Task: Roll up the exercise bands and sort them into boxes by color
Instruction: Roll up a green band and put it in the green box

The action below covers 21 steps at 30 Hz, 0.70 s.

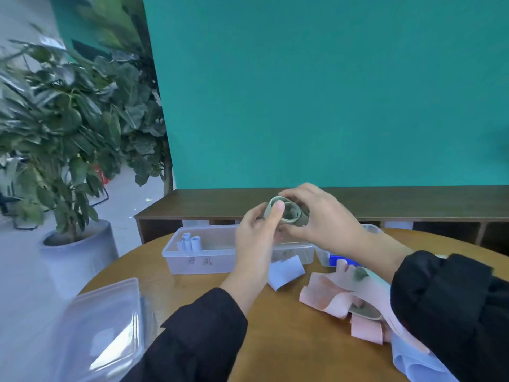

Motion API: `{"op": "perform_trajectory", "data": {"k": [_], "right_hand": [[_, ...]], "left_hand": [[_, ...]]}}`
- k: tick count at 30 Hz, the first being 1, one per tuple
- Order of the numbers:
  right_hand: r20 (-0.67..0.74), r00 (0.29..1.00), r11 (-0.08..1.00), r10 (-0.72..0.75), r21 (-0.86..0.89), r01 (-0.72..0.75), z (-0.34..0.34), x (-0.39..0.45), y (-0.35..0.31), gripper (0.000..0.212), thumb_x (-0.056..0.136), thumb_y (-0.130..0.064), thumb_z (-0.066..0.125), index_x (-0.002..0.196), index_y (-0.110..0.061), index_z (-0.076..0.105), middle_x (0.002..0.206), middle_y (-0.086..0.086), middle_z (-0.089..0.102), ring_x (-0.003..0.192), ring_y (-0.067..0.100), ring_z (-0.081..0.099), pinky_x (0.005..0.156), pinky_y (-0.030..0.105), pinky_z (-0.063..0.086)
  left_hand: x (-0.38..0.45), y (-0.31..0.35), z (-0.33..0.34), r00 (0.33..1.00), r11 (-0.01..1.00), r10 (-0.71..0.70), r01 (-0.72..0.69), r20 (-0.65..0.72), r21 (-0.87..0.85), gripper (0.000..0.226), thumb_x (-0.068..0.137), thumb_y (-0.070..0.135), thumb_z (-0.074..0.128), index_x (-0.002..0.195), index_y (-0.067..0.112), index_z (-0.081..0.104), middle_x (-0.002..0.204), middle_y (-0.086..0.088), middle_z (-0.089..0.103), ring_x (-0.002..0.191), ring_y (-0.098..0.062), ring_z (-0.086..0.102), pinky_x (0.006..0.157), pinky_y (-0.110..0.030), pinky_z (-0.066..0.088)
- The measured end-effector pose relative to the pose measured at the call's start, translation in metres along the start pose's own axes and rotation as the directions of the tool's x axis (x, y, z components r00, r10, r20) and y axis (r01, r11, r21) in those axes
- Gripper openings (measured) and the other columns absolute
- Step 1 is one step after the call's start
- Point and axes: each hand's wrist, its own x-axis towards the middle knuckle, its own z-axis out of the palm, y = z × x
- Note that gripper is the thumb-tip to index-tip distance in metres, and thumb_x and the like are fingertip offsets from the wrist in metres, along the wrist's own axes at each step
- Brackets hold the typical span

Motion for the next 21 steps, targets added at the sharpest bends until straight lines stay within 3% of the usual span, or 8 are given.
{"op": "perform_trajectory", "data": {"k": [2, 5, 8, 10, 13, 17, 19, 21], "right_hand": [[-0.003, 1.000, 1.000, -0.028, 0.013, 0.028, -0.001, -0.008, -0.016, 0.052, 0.078, -0.055, 0.073, 0.125, -0.038, 0.057, 0.111, -0.019, 0.054, 0.099, 0.000, 0.056, 0.087, 0.035, 0.052], [0.035, 0.999, 0.995, -0.020, 0.100, 0.017, -0.003, -0.022, -0.035, 0.076, 0.069, -0.067, 0.076, 0.133, -0.033, 0.055, 0.116, -0.019, 0.054, 0.101, -0.002, 0.057, 0.090, 0.026, 0.051], [0.134, 0.990, 0.973, 0.043, 0.220, -0.072, -0.002, -0.042, -0.048, 0.085, 0.064, -0.055, 0.089, 0.137, -0.034, 0.051, 0.121, -0.021, 0.056, 0.103, -0.004, 0.059, 0.089, 0.019, 0.049], [0.194, 0.978, 0.958, 0.078, 0.258, -0.128, 0.002, -0.060, -0.056, 0.075, 0.068, -0.046, 0.091, 0.133, -0.036, 0.054, 0.117, -0.023, 0.061, 0.103, -0.005, 0.061, 0.084, 0.012, 0.047], [0.148, 0.978, 0.916, 0.144, 0.355, -0.188, 0.019, -0.094, -0.063, 0.033, 0.078, -0.030, 0.087, 0.107, -0.032, 0.071, 0.095, -0.022, 0.072, 0.088, -0.007, 0.063, 0.072, 0.008, 0.042], [0.066, 0.963, 0.738, 0.261, 0.629, -0.243, 0.052, -0.134, -0.067, 0.011, 0.081, -0.026, 0.084, 0.088, -0.022, 0.077, 0.079, 0.001, 0.073, 0.068, 0.012, 0.059, 0.071, 0.025, 0.047], [0.024, 0.955, 0.679, 0.295, 0.698, -0.227, 0.068, -0.147, -0.069, 0.012, 0.083, -0.020, 0.083, 0.078, -0.013, 0.074, 0.070, 0.005, 0.066, 0.066, 0.008, 0.053, 0.068, 0.023, 0.042], [-0.029, 0.932, 0.600, 0.361, 0.772, -0.209, 0.082, -0.153, -0.071, 0.010, 0.083, -0.010, 0.081, 0.077, -0.012, 0.074, 0.068, -0.007, 0.067, 0.066, 0.003, 0.056, 0.069, 0.014, 0.043]], "left_hand": [[-0.011, 0.011, -0.013, 1.000, 1.000, 0.009, -0.009, -0.024, -0.013, 0.040, 0.089, 0.030, 0.078, 0.124, 0.012, 0.066, 0.107, -0.003, 0.077, 0.101, -0.021, 0.074, 0.094, -0.048, 0.058], [-0.029, 0.024, -0.031, 1.000, 1.000, -0.005, 0.006, -0.018, 0.026, 0.043, 0.087, 0.031, 0.079, 0.125, 0.016, 0.065, 0.114, -0.004, 0.075, 0.105, -0.022, 0.073, 0.096, -0.051, 0.057], [-0.046, 0.033, -0.049, 0.999, 0.999, -0.036, 0.036, 0.010, 0.009, 0.050, 0.080, 0.035, 0.084, 0.121, 0.015, 0.067, 0.115, -0.011, 0.074, 0.106, -0.029, 0.072, 0.099, -0.055, 0.055], [-0.056, 0.032, -0.059, 0.998, 0.999, -0.050, 0.050, 0.023, 0.000, 0.053, 0.075, 0.039, 0.087, 0.119, 0.013, 0.070, 0.117, -0.013, 0.073, 0.107, -0.030, 0.071, 0.098, -0.054, 0.055], [-0.073, 0.022, -0.074, 0.995, 0.996, -0.077, 0.080, 0.056, -0.040, 0.059, 0.081, 0.040, 0.082, 0.121, 0.000, 0.065, 0.115, -0.020, 0.070, 0.101, -0.032, 0.069, 0.090, -0.049, 0.057], [-0.097, -0.005, -0.088, 0.980, 0.979, -0.173, 0.182, 0.096, -0.095, 0.060, 0.091, 0.040, 0.065, 0.128, -0.007, 0.060, 0.121, -0.026, 0.068, 0.108, -0.034, 0.068, 0.077, -0.037, 0.058], [-0.105, -0.020, -0.094, 0.966, 0.968, -0.228, 0.238, 0.119, -0.084, 0.056, 0.097, 0.041, 0.057, 0.133, -0.002, 0.060, 0.125, -0.022, 0.069, 0.118, -0.033, 0.066, 0.085, -0.038, 0.057], [-0.110, -0.034, -0.099, 0.947, 0.947, -0.301, 0.310, 0.115, -0.079, 0.054, 0.100, 0.044, 0.051, 0.137, 0.005, 0.059, 0.128, -0.018, 0.069, 0.121, -0.029, 0.066, 0.101, -0.046, 0.051]]}}
